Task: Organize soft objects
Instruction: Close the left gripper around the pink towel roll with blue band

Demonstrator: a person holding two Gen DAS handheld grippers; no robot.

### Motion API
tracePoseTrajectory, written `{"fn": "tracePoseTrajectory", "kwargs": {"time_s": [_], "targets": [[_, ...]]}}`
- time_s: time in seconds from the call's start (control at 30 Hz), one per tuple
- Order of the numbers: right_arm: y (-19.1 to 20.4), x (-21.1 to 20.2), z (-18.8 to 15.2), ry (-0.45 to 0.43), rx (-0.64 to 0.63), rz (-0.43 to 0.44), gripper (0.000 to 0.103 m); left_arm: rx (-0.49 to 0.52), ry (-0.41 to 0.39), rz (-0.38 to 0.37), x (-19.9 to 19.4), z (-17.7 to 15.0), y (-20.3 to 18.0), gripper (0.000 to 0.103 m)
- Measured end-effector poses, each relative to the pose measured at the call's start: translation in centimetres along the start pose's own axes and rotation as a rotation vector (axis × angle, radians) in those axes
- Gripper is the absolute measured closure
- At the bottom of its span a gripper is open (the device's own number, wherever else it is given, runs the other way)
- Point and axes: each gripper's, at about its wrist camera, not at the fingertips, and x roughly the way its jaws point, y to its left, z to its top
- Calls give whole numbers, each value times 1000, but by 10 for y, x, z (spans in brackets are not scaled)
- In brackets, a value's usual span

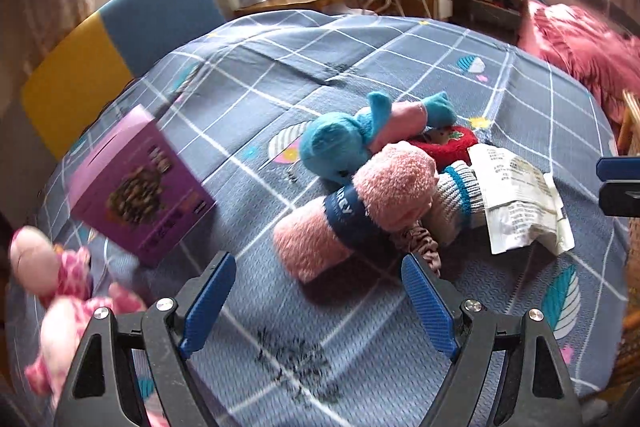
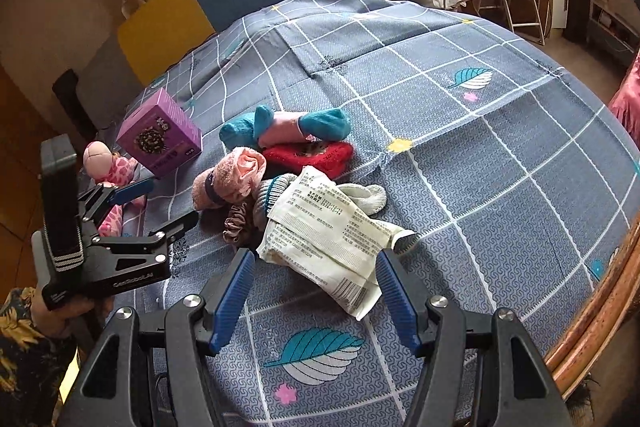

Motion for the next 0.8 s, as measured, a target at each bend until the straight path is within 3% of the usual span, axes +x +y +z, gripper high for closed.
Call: {"fn": "tracePoseTrajectory", "kwargs": {"time_s": [0.23,0.47,0.5,0.53,0.63,0.8], "targets": [[-4,3,1,23,30,39,39,171,15,-30,35,17,-7,14],[-3,2,1,24,31,47,39,176,28,-148,58,28,-7,13],[-2,2,0,20,29,41,39,156,31,-173,60,29,-6,15],[-1,1,0,17,24,36,39,134,35,-199,61,28,-5,27],[3,1,-1,19,6,28,46,68,54,-244,63,22,-3,49],[1,2,0,24,8,26,49,-42,22,-259,36,8,5,54]]}}
